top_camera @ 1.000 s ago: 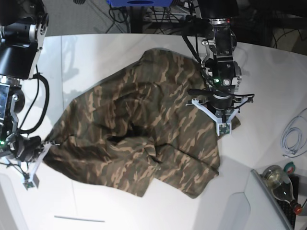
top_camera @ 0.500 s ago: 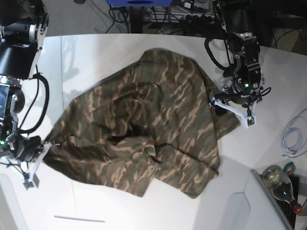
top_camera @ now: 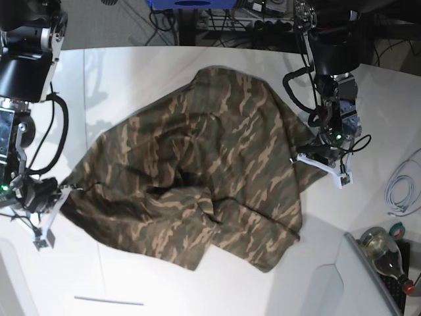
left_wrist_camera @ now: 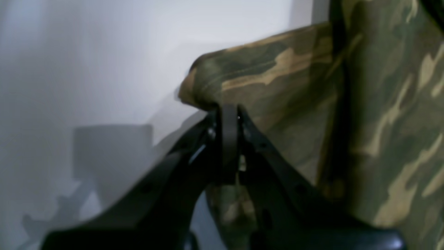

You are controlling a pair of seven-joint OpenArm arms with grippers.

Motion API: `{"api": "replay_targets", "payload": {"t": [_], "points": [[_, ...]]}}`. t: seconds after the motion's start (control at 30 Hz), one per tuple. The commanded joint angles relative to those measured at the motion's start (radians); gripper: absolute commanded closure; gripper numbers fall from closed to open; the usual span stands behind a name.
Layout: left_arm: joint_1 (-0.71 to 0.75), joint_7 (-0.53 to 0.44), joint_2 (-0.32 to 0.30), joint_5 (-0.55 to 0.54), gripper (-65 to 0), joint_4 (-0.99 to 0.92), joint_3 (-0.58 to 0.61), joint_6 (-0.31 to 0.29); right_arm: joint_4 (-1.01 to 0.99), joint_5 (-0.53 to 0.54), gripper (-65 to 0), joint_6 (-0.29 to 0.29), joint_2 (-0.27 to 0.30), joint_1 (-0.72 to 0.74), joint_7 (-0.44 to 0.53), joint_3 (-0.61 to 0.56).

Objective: Layout the t-shirt on the table in an organized manner, then fold the t-shirt properly
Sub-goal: 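Drag the held shirt edges apart, stretching the shirt flat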

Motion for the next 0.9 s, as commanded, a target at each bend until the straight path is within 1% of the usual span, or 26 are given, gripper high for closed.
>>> {"api": "replay_targets", "payload": {"t": [0.0,0.07,0.17,0.2,0.3,0.4,0.47,0.57,0.6,0.67,0.73,0.77,0.8,0.83,0.87], "points": [[0.018,0.035,-0.014,0.001,0.0,0.056,-0.011,0.007,0.021,-0.003,-0.2,0.003,0.014,0.021,0.014,0.000],[0.046,0.099,-0.014,-0.002,0.0,0.205,-0.057,0.007,0.021,-0.003,-0.2,0.002,0.018,0.015,0.009,0.005],[0.079,0.213,-0.006,0.001,0.0,0.460,-0.166,0.007,0.030,-0.005,-0.2,-0.002,0.025,-0.007,0.009,0.006],[0.087,0.245,-0.006,-0.002,0.0,0.529,-0.192,0.007,0.041,-0.005,-0.2,-0.002,0.037,-0.014,0.005,0.008],[0.107,0.331,-0.006,-0.002,0.0,0.707,-0.238,0.007,0.090,-0.005,-0.2,-0.003,0.052,-0.043,0.005,0.008],[0.110,0.361,-0.006,-0.002,0.0,0.811,-0.237,0.007,0.119,-0.005,-0.2,-0.003,0.058,-0.028,-0.015,0.006],[0.092,0.360,-0.005,-0.003,0.0,0.822,-0.237,0.007,0.118,-0.006,-0.2,-0.003,0.058,0.030,-0.035,0.003],[-0.005,0.364,-0.002,-0.003,0.0,0.819,-0.237,0.007,0.082,-0.006,-0.2,-0.003,0.058,0.145,-0.043,-0.006],[-0.037,0.364,0.007,-0.002,0.0,0.814,-0.237,0.009,0.043,-0.018,-0.2,-0.003,0.064,0.202,-0.043,-0.008],[-0.106,0.364,0.021,0.006,0.0,0.790,-0.237,0.009,-0.099,-0.061,-0.2,-0.003,0.066,0.325,-0.021,-0.061],[-0.155,0.364,0.026,0.006,0.0,0.736,-0.235,0.009,-0.301,-0.080,-0.8,-0.003,0.064,0.440,0.054,-0.123],[-0.178,0.360,0.037,0.006,0.0,0.701,-0.234,0.009,-0.436,-0.080,-1.2,-0.003,0.063,0.495,0.124,-0.150],[-0.195,0.357,0.058,0.006,0.0,0.665,-0.229,0.009,-0.570,-0.080,-3.2,-0.003,0.063,0.549,0.210,-0.172],[-0.206,0.355,0.069,0.006,0.0,0.642,-0.225,0.009,-0.683,-0.081,-6.9,-0.003,0.063,0.590,0.276,-0.186],[-0.220,0.349,0.076,0.006,0.0,0.613,-0.222,0.010,-0.798,-0.081,-14.1,-0.003,0.063,0.635,0.338,-0.198]]}}
